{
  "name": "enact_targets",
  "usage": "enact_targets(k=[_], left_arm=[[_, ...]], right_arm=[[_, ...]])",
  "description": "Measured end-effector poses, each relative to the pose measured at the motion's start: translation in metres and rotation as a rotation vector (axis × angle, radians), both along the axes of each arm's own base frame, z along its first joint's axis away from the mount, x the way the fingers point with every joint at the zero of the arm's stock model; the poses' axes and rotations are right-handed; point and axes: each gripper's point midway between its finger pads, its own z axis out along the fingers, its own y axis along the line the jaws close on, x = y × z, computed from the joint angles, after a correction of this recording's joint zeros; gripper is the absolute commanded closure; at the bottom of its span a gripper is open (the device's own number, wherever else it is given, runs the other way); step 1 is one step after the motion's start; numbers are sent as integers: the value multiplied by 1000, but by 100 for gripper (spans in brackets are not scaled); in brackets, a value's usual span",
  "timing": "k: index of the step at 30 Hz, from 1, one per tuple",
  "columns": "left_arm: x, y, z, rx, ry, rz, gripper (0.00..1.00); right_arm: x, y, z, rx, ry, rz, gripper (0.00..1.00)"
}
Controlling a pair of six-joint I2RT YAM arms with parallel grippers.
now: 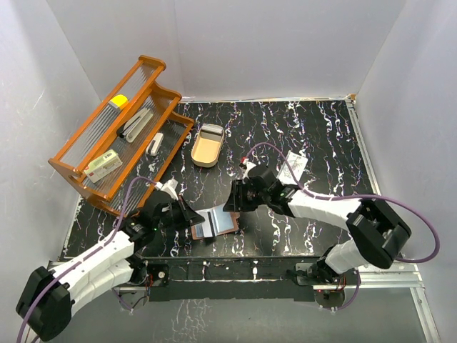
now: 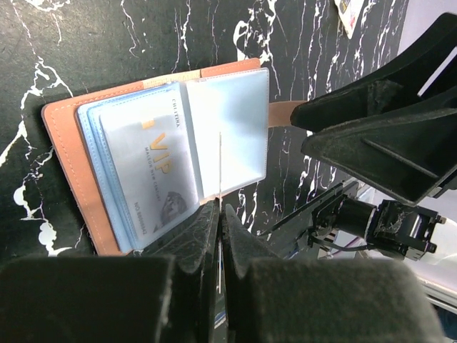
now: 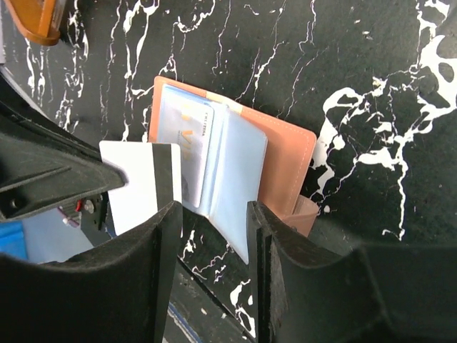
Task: Put the credit cards into the card holder
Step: Insert the credit card into the card holder.
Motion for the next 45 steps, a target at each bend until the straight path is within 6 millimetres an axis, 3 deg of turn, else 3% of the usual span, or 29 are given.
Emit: enact_targets(k=[7, 11, 17, 30, 45], left_arm=[[-4, -3, -16, 6, 26, -29, 100], [-2, -6, -15, -4, 19, -38, 100], [-2, -8, -17, -19, 8, -45, 100], [-2, -10, -29, -21, 24, -50, 100], [-2, -11, -38, -17, 72, -29, 100]], right_arm=[[10, 8, -12, -68, -23, 30, 68], [12, 12, -25, -105, -18, 55, 73], [-3, 9, -54, -197, 19, 92, 76], [-8, 14, -56, -225, -21, 102, 77], [1, -4, -54, -312, -79, 49, 74]])
